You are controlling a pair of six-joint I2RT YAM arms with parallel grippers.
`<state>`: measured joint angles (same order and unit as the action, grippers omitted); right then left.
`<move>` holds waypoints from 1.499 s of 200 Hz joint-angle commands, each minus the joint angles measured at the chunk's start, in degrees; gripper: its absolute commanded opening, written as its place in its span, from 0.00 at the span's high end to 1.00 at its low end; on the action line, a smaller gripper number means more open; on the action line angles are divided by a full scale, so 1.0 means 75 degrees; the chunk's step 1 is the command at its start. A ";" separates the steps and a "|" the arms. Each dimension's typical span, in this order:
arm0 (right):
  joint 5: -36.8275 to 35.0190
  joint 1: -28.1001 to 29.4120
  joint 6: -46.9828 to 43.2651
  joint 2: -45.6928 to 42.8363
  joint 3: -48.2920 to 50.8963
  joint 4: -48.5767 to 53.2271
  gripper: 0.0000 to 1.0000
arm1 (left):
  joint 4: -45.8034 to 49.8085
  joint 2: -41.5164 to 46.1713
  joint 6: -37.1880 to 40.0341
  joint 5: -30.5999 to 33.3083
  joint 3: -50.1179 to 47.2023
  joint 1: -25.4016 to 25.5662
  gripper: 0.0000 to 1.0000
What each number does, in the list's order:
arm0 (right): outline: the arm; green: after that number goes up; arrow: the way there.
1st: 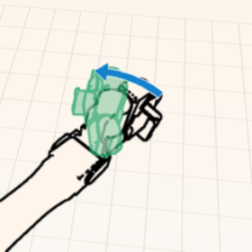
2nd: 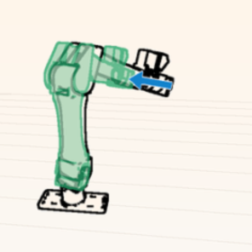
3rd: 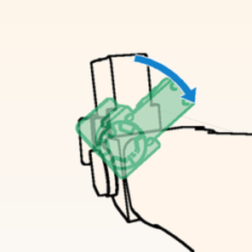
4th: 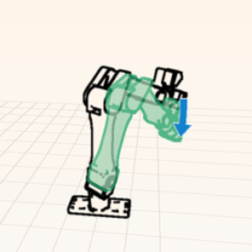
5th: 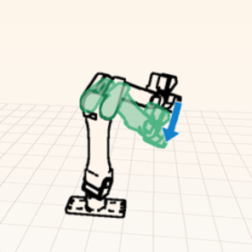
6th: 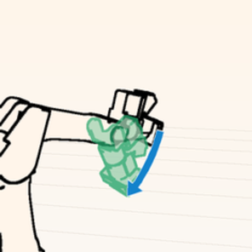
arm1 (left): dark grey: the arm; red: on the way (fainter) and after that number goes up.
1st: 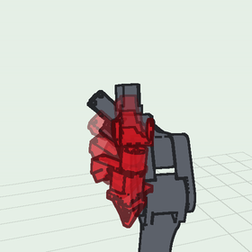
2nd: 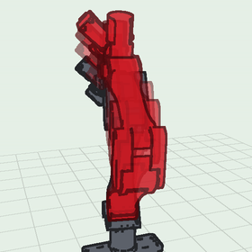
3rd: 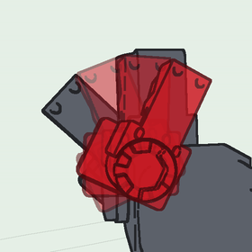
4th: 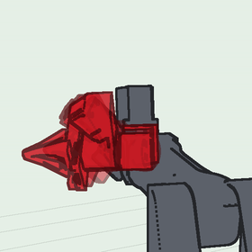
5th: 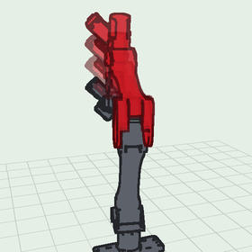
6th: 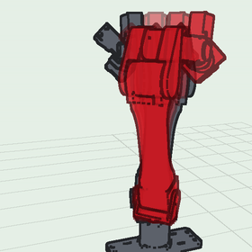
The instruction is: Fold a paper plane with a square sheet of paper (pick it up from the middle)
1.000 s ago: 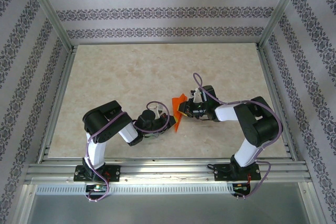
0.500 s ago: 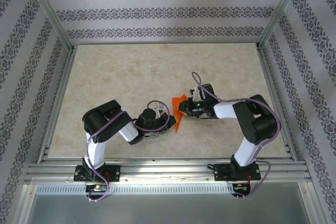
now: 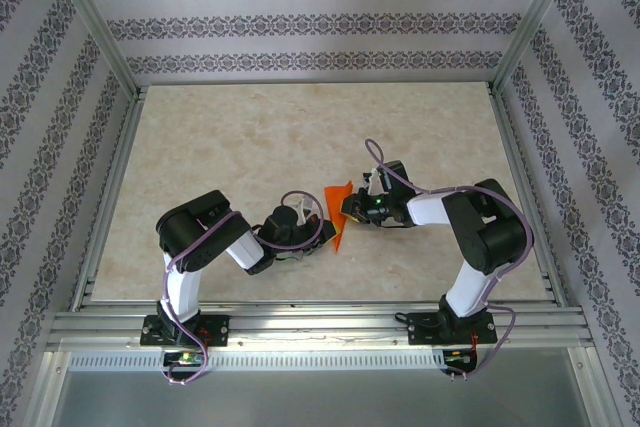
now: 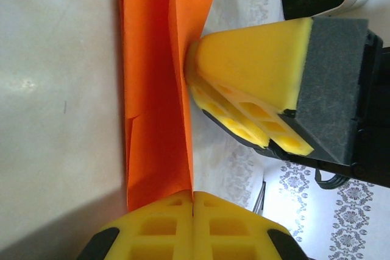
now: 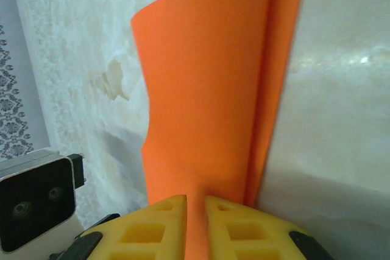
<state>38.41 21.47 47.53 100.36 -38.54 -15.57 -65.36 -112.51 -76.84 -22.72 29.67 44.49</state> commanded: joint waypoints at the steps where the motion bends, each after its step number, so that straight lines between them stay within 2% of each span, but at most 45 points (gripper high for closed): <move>1: -0.0146 -0.0057 -0.0266 0.0256 -0.0157 0.0400 0.84 | 0.1152 -0.0282 0.0183 0.0094 -0.0098 -0.0079 1.00; 52: -0.0546 0.0110 -0.0748 0.0365 -0.0395 0.1365 0.83 | 0.1268 -0.0207 0.0246 0.0161 -0.0172 -0.0084 1.00; 79: -0.0714 0.0171 -0.0823 0.0365 -0.0502 0.1644 0.84 | 0.1493 -0.0045 0.0372 0.0134 -0.0142 -0.0078 0.90; 98: -0.0774 0.0206 -0.0800 0.0380 -0.0556 0.1747 0.84 | 0.1842 0.0165 0.0484 0.0068 -0.0127 -0.0073 0.89; 121: -0.0809 0.0242 -0.0783 0.0387 -0.0614 0.1807 0.84 | 0.2526 0.0455 0.0662 -0.0009 -0.0072 -0.0072 0.82; 148: -0.0798 0.0276 -0.0759 0.0389 -0.0656 0.1841 0.84 | 0.3352 0.0620 0.0979 -0.0347 0.0274 -0.0014 0.82; 191: -0.0797 0.0301 -0.0736 0.0345 -0.0661 0.1902 0.84 | 0.4424 0.0848 0.1220 -0.0430 0.0528 0.0032 0.81; 209: -0.0809 0.0301 -0.0735 0.0340 -0.0661 0.1924 0.84 | 0.4889 0.0902 0.1429 -0.0507 0.0772 0.0100 0.84; 226: -0.0798 0.0304 -0.0735 0.0342 -0.0661 0.1924 0.84 | 0.5128 0.0954 0.1544 -0.0549 0.0867 0.0138 0.91; 251: -0.0850 0.0313 -0.0747 0.0342 -0.0660 0.1953 0.84 | 0.5123 0.0906 0.1541 -0.0641 0.0859 0.0150 0.97; 268: -0.0891 0.0313 -0.0770 0.0353 -0.0673 0.2003 0.84 | 0.5057 0.0879 0.1515 -0.0754 0.0862 0.0150 0.96; 289: -0.0900 0.0324 -0.0771 0.0342 -0.0673 0.2035 0.84 | 0.5042 0.0992 0.1461 -0.0763 0.0771 0.0162 0.89; 300: -0.0911 0.0324 -0.0788 0.0334 -0.0673 0.2076 0.85 | 0.5051 0.1076 0.1439 -0.0761 0.0685 0.0162 0.88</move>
<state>34.96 23.07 43.07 101.36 -43.79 -4.47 -35.97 -105.08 -66.83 -25.32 37.15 44.62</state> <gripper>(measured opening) 0.155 0.113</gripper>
